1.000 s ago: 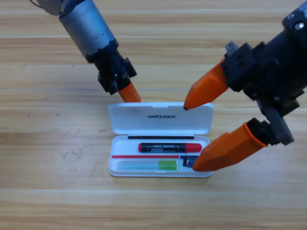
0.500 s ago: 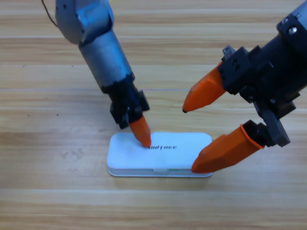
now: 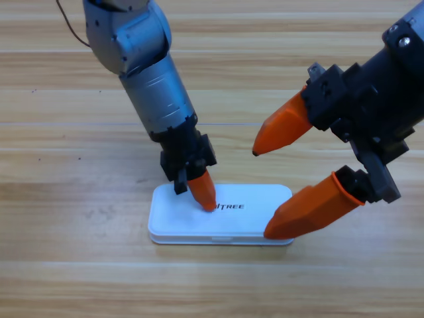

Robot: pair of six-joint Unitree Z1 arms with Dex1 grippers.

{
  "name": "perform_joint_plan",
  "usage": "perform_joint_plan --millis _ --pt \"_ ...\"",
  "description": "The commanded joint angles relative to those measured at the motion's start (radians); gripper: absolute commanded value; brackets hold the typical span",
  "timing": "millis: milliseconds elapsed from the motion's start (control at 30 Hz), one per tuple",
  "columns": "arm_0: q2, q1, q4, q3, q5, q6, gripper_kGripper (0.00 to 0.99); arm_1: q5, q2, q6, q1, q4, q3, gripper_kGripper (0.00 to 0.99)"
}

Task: Clean up eraser and pencils

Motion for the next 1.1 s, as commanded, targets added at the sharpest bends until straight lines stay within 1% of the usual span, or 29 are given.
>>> perform_joint_plan --millis 33,100,200,300,367,500,700,833,1000,1033,1067,1100 --pt "-0.173 -0.038 0.008 0.071 0.104 -0.035 0.0 0.015 0.026 0.008 0.012 -0.021 0.014 0.957" --pt "-0.298 -0.051 0.028 0.077 0.14 -0.058 0.0 0.015 0.028 0.008 0.012 -0.021 0.012 0.957" --pt "-0.454 -0.103 0.05 0.094 0.198 -0.098 0.0 0.015 0.029 0.008 0.012 -0.021 0.011 0.957" --pt "-0.574 -0.16 0.051 0.132 0.233 -0.124 0.0 0.015 0.031 0.008 0.012 -0.021 0.011 0.957" --pt "-0.623 -0.196 0.051 0.157 0.246 -0.139 0.0 0.014 0.034 0.007 0.012 -0.021 0.009 0.957" --pt "-0.677 -0.255 0.05 0.2 0.253 -0.165 0.0 0.015 0.034 0.008 0.012 -0.021 0.009 0.957" --pt "-0.713 -0.328 0.048 0.244 0.252 -0.202 0.0 0.015 0.035 0.008 0.012 -0.021 0.009 0.957" --pt "-0.747 -0.351 0.048 0.263 0.236 -0.199 0.0 0.015 0.037 0.008 0.012 -0.021 0.009 0.957" --pt "-0.762 -0.351 0.04 0.283 0.213 -0.159 0.0 0.015 0.037 0.01 0.012 -0.021 0.009 0.957" --pt "-0.764 -0.351 0.04 0.283 0.218 -0.154 0.072 0.015 0.037 0.01 0.012 -0.021 0.009 0.957" --pt "-0.764 -0.351 0.042 0.283 0.221 -0.147 0.476 0.015 0.037 0.01 0.012 -0.021 0.009 0.957" --pt "-0.766 -0.351 0.04 0.286 0.224 -0.145 0.816 0.015 0.037 0.01 0.012 -0.021 0.009 0.957"
